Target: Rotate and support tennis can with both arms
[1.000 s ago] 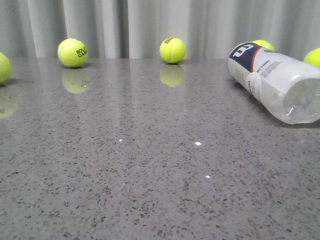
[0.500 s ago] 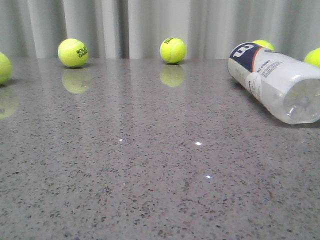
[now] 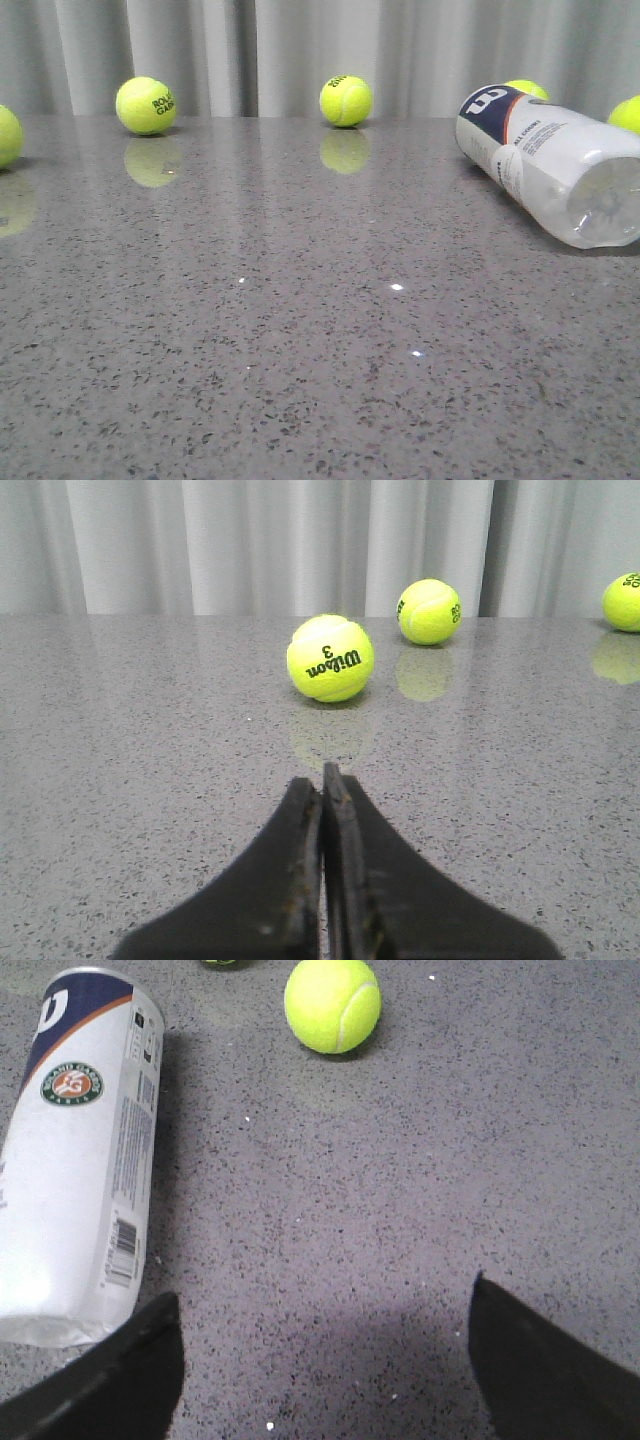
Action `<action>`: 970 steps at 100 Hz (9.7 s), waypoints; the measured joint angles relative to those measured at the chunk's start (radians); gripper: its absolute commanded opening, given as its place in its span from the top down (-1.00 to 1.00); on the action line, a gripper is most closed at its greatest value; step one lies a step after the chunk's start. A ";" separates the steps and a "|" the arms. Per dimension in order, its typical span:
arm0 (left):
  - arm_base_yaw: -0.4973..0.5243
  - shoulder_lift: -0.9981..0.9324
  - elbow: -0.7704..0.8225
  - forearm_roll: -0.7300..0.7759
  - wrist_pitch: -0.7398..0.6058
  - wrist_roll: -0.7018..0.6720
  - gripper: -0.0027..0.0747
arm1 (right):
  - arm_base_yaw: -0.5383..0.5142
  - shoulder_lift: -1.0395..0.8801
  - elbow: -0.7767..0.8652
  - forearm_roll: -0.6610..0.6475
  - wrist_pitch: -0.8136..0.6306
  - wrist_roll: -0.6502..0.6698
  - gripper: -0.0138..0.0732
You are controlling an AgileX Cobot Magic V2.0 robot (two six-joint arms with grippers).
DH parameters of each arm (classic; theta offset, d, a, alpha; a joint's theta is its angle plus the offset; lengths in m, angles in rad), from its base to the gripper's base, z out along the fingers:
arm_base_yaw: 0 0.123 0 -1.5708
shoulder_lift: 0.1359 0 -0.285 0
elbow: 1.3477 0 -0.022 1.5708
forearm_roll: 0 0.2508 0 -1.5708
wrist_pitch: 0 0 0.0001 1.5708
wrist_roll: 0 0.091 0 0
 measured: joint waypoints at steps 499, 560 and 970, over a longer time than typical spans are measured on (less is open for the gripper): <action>0.000 0.000 0.000 0.000 0.000 0.000 0.98 | 0.442 0.106 -0.116 -0.068 0.206 0.204 0.83; 0.000 0.000 0.000 0.000 0.000 0.000 0.98 | 0.442 -0.475 0.278 -0.047 0.100 0.231 0.83; -0.595 1.468 -1.589 -0.141 1.146 0.256 0.93 | 0.442 -0.612 0.309 -0.047 0.126 0.231 0.84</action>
